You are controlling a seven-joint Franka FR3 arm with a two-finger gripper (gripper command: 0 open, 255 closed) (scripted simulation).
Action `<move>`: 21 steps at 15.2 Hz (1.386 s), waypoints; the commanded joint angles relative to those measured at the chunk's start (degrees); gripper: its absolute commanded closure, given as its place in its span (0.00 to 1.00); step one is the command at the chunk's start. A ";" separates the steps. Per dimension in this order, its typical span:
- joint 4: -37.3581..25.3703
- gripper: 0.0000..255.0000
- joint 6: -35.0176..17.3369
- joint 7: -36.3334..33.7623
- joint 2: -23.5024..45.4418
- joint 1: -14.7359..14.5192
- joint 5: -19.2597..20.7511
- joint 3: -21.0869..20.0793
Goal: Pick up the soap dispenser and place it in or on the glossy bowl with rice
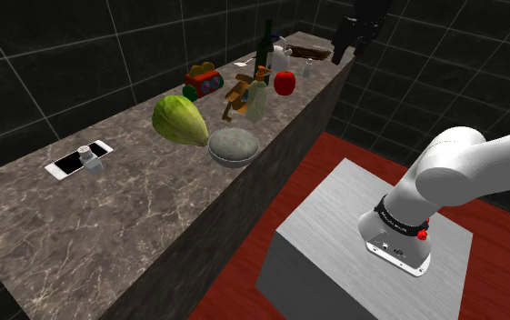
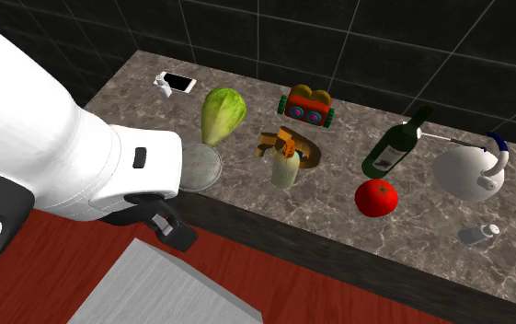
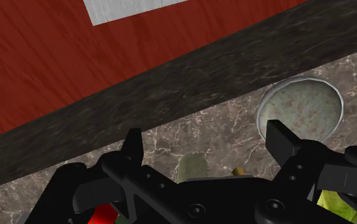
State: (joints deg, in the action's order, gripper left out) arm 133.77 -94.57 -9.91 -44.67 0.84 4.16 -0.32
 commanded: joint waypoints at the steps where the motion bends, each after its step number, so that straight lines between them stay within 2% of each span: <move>1: 0.00 0.00 0.00 0.00 0.00 0.00 0.00 0.00; 11: -9.66 0.00 -10.75 4.78 22.19 0.16 0.12 3.82; 21: -26.93 0.00 -14.77 10.17 45.49 0.52 -2.60 6.16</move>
State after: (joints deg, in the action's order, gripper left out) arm 109.08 -109.20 -0.33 -1.75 1.28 1.93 5.68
